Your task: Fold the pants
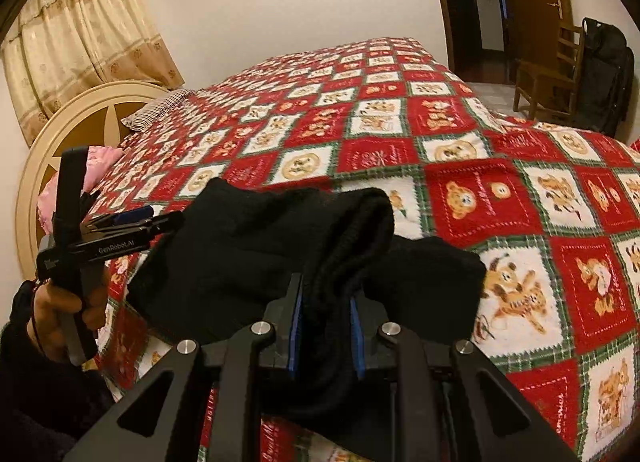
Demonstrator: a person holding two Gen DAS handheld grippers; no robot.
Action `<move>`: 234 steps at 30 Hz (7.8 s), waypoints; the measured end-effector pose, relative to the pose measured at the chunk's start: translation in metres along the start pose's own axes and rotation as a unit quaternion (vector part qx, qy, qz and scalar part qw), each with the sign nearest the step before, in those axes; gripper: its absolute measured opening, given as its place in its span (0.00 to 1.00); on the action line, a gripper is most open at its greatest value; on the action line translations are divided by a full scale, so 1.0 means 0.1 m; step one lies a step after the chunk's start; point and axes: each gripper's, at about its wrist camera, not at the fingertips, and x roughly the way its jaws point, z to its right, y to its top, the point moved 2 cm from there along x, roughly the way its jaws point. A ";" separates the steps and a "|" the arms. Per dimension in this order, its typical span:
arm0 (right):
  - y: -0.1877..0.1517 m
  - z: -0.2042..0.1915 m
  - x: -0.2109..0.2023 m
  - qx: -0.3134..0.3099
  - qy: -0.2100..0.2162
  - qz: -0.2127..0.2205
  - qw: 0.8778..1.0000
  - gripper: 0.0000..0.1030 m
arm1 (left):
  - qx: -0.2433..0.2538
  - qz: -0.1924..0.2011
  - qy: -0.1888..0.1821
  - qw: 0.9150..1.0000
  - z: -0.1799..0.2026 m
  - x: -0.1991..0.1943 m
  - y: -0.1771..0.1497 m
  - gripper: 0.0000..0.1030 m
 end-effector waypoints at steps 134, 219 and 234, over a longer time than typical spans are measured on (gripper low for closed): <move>-0.70 0.37 -0.29 0.192 -0.088 -0.011 0.977 0.60 | -0.009 -0.082 -0.073 0.994 0.42 0.32 -0.17 1.00; 0.24 -0.13 -0.11 0.045 -0.023 0.076 0.996 0.24 | -0.006 0.018 -0.075 0.997 0.38 -0.12 0.38 0.27; 0.76 -0.63 0.42 -0.011 0.018 0.077 0.997 0.24 | -0.052 0.041 0.001 0.998 -0.23 -0.11 0.59 0.27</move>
